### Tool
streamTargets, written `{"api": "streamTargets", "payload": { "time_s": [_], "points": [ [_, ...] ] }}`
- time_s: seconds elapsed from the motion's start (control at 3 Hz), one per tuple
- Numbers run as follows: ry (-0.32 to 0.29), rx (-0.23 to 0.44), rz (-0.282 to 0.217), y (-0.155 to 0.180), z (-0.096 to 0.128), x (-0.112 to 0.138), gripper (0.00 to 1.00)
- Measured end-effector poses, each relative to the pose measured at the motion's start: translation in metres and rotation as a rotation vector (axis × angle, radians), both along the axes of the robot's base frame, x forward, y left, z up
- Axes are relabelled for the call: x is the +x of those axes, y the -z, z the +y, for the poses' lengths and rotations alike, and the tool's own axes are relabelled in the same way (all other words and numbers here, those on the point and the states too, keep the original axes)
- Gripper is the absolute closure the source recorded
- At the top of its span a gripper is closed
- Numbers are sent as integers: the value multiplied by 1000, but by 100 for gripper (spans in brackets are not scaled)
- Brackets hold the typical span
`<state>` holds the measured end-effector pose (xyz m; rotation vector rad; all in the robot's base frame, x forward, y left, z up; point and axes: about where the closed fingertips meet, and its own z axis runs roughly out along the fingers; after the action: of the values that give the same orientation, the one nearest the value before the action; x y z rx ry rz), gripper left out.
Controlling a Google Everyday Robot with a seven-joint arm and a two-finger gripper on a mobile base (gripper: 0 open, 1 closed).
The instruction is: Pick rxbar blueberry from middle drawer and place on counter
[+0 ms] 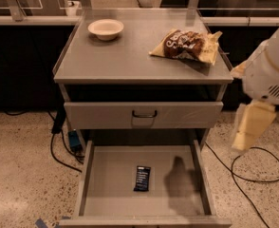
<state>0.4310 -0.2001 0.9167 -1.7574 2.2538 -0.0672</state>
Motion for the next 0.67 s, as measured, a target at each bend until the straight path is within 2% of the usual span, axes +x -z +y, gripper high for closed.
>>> {"api": "streamTargets", "payload": {
  "time_s": [0.33,0.67],
  "points": [
    [19,9,47,66,8,-4,0],
    [20,40,64,133,18,-7,0]
  ]
}}
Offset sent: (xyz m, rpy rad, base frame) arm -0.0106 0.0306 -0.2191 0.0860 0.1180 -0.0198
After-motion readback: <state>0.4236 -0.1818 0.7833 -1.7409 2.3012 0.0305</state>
